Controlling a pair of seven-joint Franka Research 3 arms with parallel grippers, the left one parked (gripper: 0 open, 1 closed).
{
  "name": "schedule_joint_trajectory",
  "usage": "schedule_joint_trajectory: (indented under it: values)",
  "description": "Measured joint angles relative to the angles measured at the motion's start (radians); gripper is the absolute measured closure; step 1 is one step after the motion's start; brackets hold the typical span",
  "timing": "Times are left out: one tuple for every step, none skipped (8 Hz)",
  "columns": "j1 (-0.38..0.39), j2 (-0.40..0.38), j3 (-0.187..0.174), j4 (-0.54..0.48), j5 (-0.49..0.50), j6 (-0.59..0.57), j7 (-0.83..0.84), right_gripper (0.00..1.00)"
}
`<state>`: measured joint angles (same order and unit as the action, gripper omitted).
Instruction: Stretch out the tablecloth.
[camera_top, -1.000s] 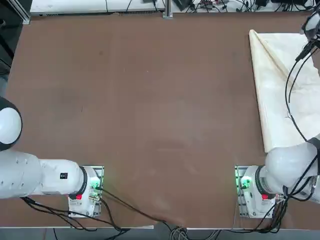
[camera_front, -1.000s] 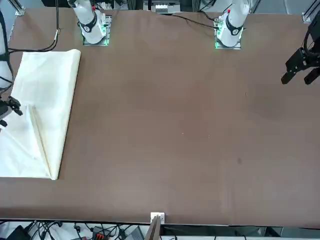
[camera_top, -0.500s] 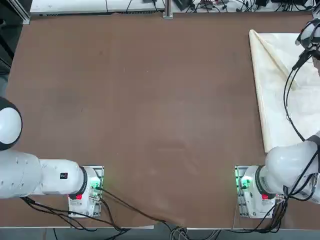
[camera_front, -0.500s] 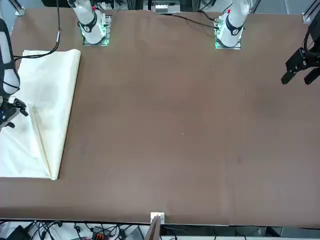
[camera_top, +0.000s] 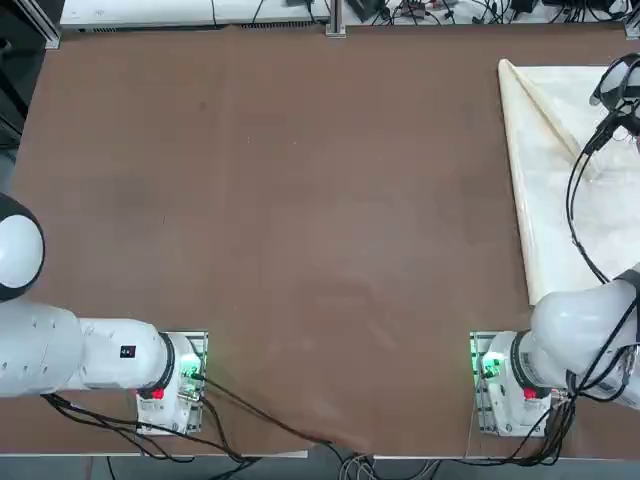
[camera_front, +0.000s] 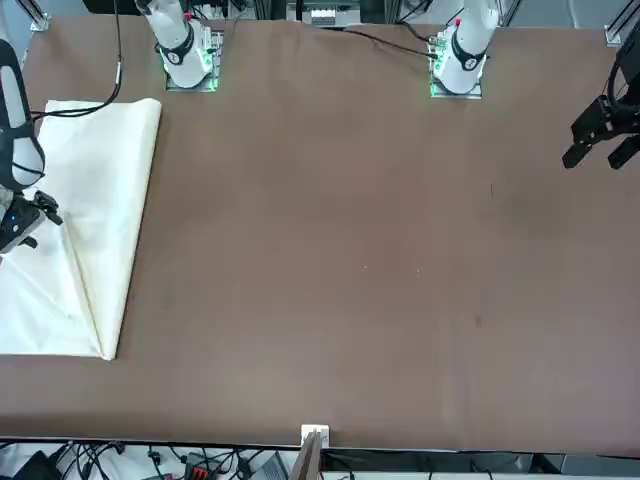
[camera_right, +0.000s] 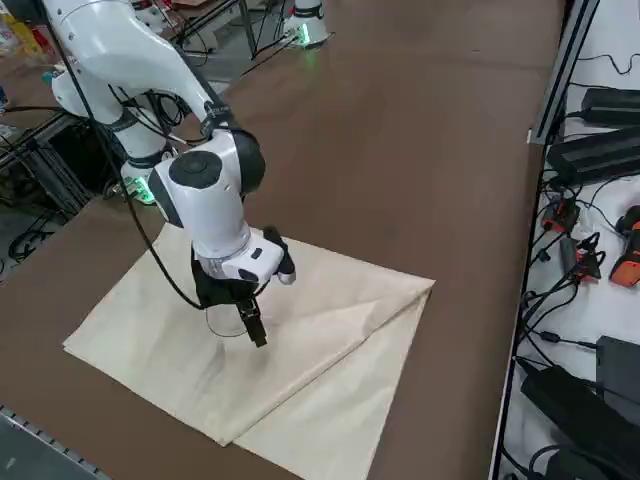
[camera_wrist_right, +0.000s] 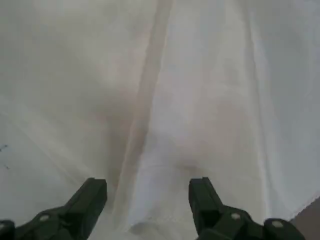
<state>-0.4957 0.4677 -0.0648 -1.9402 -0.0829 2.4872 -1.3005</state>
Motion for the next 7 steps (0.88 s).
schedule_joint_trajectory:
  values:
    - [-0.001, 0.003, 0.0, -0.002, 0.0, 0.002, 0.0, 0.0]
    - [-0.005, 0.009, 0.0, -0.002, 0.0, 0.008, -0.001, 0.0]
    - [-0.009, 0.016, 0.0, -0.003, 0.0, 0.014, -0.008, 0.0]
    - [-0.017, 0.023, 0.0, -0.004, 0.0, 0.016, -0.019, 0.0]
    - [-0.026, 0.028, 0.0, -0.007, 0.0, 0.017, -0.027, 0.0]
    - [-0.035, 0.035, 0.0, -0.01, 0.0, 0.019, -0.038, 0.0]
    - [-0.04, 0.04, 0.001, -0.012, 0.003, 0.02, -0.044, 0.0]
